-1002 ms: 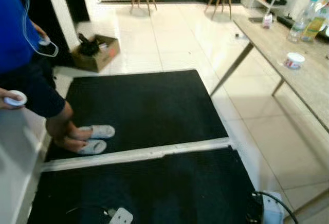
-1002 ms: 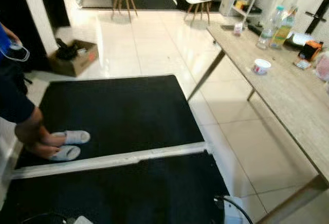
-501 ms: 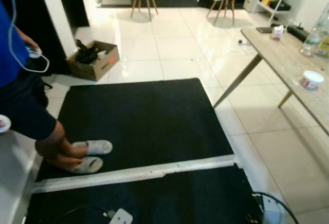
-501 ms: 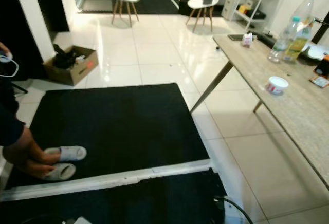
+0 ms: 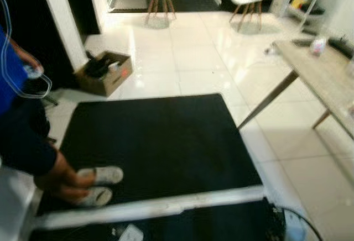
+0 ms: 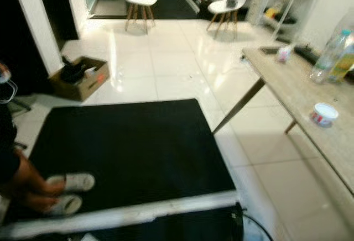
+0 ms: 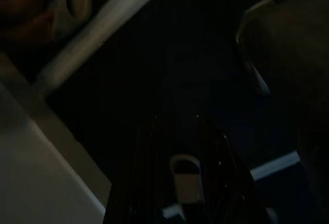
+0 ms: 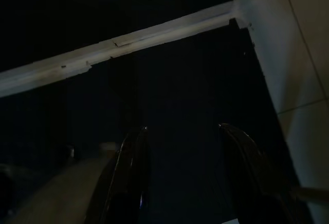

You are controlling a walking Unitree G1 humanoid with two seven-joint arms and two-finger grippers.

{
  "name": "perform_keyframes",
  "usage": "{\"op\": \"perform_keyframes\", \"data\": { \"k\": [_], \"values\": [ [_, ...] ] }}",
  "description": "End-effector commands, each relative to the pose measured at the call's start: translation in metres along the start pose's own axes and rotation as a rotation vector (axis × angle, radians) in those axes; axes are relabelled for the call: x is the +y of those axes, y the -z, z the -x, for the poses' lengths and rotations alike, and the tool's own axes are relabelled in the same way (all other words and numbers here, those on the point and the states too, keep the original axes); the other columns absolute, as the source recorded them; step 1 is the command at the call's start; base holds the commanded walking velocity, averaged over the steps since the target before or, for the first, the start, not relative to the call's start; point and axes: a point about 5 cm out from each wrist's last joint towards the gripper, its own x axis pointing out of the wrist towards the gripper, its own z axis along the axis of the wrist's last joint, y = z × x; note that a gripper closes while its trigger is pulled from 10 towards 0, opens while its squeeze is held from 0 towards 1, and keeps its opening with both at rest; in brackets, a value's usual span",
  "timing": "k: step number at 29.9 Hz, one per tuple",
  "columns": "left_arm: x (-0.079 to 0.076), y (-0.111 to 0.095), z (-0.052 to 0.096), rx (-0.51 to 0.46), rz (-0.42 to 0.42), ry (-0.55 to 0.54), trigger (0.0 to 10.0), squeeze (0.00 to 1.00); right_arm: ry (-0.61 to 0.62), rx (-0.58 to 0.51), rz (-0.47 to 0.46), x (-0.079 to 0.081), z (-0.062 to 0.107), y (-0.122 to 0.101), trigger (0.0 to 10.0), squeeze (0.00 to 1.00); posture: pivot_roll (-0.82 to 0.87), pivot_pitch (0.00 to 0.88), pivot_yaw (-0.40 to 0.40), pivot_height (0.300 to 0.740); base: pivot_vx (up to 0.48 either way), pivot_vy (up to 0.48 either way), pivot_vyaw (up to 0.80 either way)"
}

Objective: Restocking fridge

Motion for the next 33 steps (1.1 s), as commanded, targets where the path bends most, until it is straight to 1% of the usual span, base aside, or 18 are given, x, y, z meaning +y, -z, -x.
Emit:
{"op": "perform_keyframes", "data": {
  "k": [1,4,7,10,13,23,29,33],
  "values": [
    [-0.0066,-0.0034,-0.0003,-0.011,-0.011,0.026,10.0,0.29,0.021,-0.003,-0.006,-0.0071,0.0009,-0.0013,10.0,0.0,0.0,0.0,-0.043,0.74,0.319,0.0,0.0],
    [-0.0067,-0.0035,-0.0003,-0.012,-0.011,0.026,10.0,0.29,0.023,-0.002,-0.01,-0.0078,0.001,-0.0012,10.0,0.0,0.0,0.0,-0.043,0.74,0.106,0.0,-0.28],
    [-0.0069,-0.0038,-0.0004,-0.012,-0.011,0.027,10.0,0.29,0.024,-0.002,-0.012,-0.0083,0.0011,-0.0012,10.0,0.0,0.0,0.0,-0.045,0.74,0.106,0.0,-0.55],
    [-0.0069,-0.0038,-0.0004,-0.012,-0.011,0.027,10.0,0.29,0.024,-0.002,-0.013,-0.0083,0.0011,-0.0012,10.0,0.0,0.0,0.0,-0.045,0.74,0.319,0.0,-0.59],
    [-0.0071,-0.0038,-0.0003,-0.013,-0.01,0.028,10.0,0.29,0.025,-0.002,-0.013,-0.0082,0.0011,-0.001,10.0,0.0,0.0,0.0,-0.045,0.74,0.0,0.0,-0.61],
    [-0.0072,-0.0038,-0.0003,-0.011,-0.011,0.028,10.0,0.3,0.024,0.0,-0.012,-0.0077,0.0011,-0.0005,10.0,0.0,0.0,0.0,-0.045,0.74,0.253,0.0,-0.63],
    [-0.0071,-0.004,-0.0004,-0.012,-0.011,0.028,10.0,0.3,0.023,-0.001,-0.01,-0.0072,0.001,-0.0008,10.0,0.0,0.0,0.0,-0.045,0.74,0.0,0.0,-0.58],
    [-0.007,-0.0041,-0.0004,-0.012,-0.012,0.028,10.0,0.3,0.023,-0.002,-0.01,-0.0071,0.001,-0.0008,10.0,0.0,0.0,0.0,-0.045,0.74,0.0,0.0,0.0]
  ]
}}
